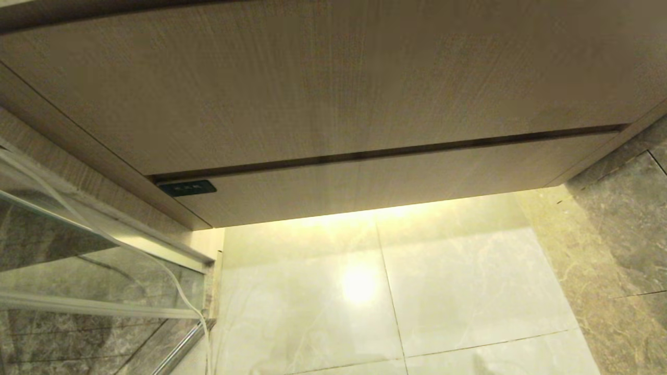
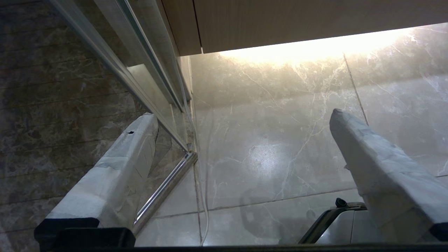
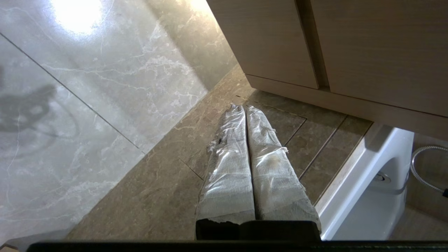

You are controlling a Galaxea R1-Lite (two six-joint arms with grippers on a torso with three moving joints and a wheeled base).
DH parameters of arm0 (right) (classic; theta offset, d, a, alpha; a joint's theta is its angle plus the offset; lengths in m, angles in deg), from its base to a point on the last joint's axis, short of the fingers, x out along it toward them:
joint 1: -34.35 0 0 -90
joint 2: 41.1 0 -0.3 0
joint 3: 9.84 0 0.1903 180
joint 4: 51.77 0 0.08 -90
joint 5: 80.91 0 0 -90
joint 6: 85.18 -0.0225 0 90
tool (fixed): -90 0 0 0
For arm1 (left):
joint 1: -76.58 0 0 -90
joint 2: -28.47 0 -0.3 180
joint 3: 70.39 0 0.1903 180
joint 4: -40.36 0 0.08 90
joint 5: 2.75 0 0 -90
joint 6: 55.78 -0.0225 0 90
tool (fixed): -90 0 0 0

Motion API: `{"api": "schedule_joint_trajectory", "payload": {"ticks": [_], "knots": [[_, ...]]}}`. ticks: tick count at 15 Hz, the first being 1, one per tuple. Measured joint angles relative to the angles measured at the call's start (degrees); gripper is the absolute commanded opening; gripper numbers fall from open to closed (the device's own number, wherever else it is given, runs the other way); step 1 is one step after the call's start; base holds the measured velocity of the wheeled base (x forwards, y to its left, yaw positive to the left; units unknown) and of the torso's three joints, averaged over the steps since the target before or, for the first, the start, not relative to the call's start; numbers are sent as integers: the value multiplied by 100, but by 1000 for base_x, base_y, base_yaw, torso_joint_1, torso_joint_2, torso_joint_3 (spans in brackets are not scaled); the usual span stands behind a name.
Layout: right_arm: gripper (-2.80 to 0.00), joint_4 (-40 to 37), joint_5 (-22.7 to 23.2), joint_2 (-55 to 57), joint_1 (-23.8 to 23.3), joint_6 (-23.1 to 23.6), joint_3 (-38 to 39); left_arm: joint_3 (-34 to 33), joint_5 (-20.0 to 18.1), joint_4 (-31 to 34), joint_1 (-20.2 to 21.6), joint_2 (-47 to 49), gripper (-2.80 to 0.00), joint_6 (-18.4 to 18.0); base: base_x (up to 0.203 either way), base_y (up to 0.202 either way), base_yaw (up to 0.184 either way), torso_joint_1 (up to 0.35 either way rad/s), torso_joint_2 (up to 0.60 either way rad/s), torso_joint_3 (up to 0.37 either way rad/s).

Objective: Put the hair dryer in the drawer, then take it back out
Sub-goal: Pull open the drawer

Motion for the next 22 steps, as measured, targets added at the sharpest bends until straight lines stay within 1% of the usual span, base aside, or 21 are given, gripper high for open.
{"api": "schedule_joint_trajectory", "payload": {"ticks": [14, 17, 22], "knots": [[-280, 63, 35, 135, -69, -23, 0, 0, 0, 8, 0, 0, 0, 0, 0, 0, 0, 0, 0, 0], [-280, 9, 52, 90, -69, -371, 62, 0, -1, 8, 0, 0, 0, 0, 0, 0, 0, 0, 0, 0], [-280, 6, 51, 57, -69, -384, 79, 0, 2, 8, 0, 0, 0, 0, 0, 0, 0, 0, 0, 0]]}}
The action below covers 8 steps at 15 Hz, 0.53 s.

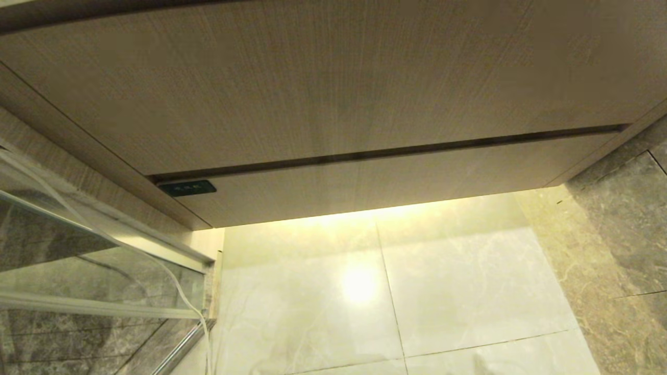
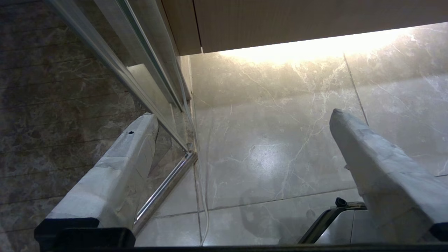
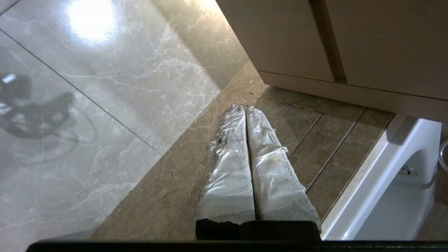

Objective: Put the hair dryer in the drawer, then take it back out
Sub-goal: Pull open the drawer

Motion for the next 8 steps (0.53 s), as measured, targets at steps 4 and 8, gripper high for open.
{"api": "schedule_joint_trajectory", "payload": {"ticks": [4, 8], "knots": [[-280, 0, 1, 0, 0, 1, 1, 0, -2, -2, 0, 0, 0, 0, 0, 0, 0, 0, 0, 0], [-280, 0, 0, 0, 0, 2, 0, 0, -2, 0, 0, 0, 0, 0, 0, 0, 0, 0, 0, 0]]}}
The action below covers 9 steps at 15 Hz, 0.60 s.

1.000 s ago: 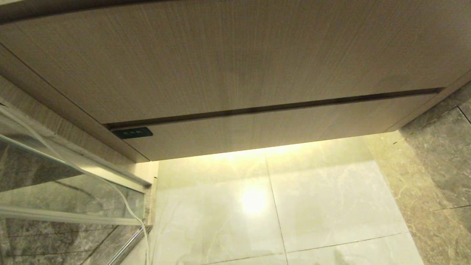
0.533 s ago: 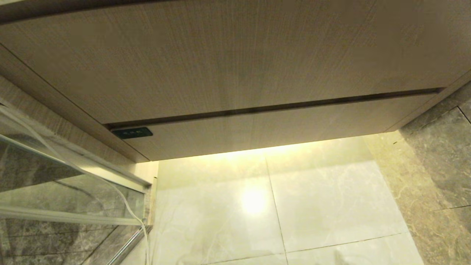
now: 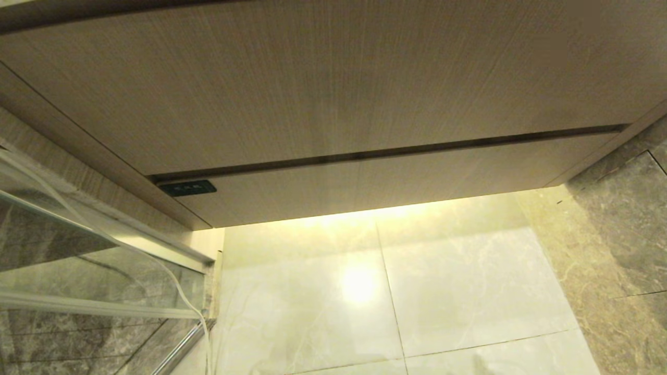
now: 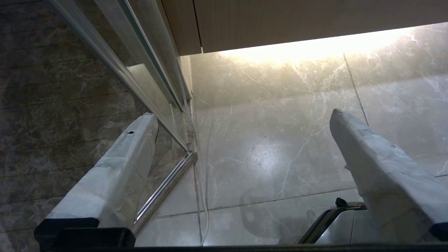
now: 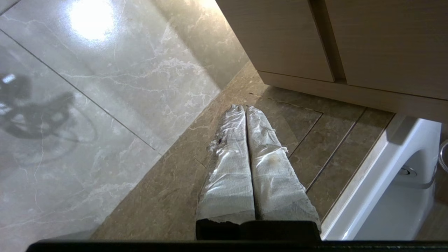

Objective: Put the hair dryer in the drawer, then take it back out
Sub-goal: Pull open the drawer

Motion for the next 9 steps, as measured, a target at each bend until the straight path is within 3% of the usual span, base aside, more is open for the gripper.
{"api": "schedule_joint_trajectory", "payload": {"ticks": [9], "knots": [[-280, 79, 25, -87, 0, -22, 2, 0, 0, -7, 0, 0, 0, 0, 0, 0, 0, 0, 0, 0]]}}
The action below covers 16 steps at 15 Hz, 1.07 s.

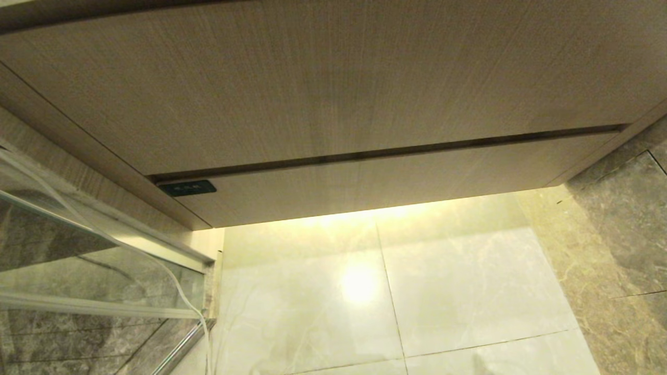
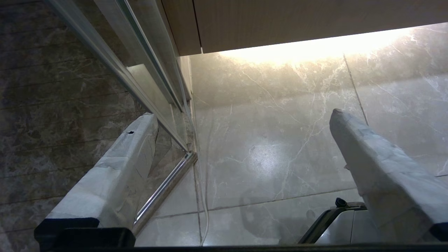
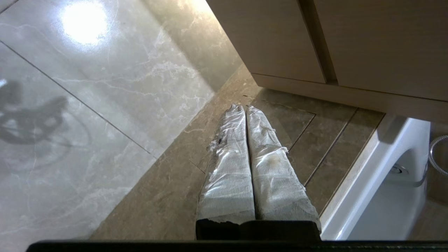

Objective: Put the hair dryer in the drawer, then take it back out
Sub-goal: Pull open the drawer

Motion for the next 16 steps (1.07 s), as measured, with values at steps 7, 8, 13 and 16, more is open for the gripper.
{"api": "schedule_joint_trajectory", "payload": {"ticks": [7, 8, 13, 16], "knots": [[-280, -79, 381, 28, 9, -33, 59, 0, 0, 5, 0, 0, 0, 0, 0, 0, 0, 0, 0, 0], [-280, -61, 464, 22, 11, -35, 59, 0, 0, 5, 0, 0, 0, 0, 0, 0, 0, 0, 0, 0], [-280, -30, 808, -42, 26, -26, 66, 0, 0, 7, 0, 0, 0, 3, 0, 0, 0, 0, 0, 0], [-280, -33, 808, -61, 26, -22, 69, 0, 0, 7, 0, 0, 0, 0, 0, 0, 0, 0, 0, 0]]}}
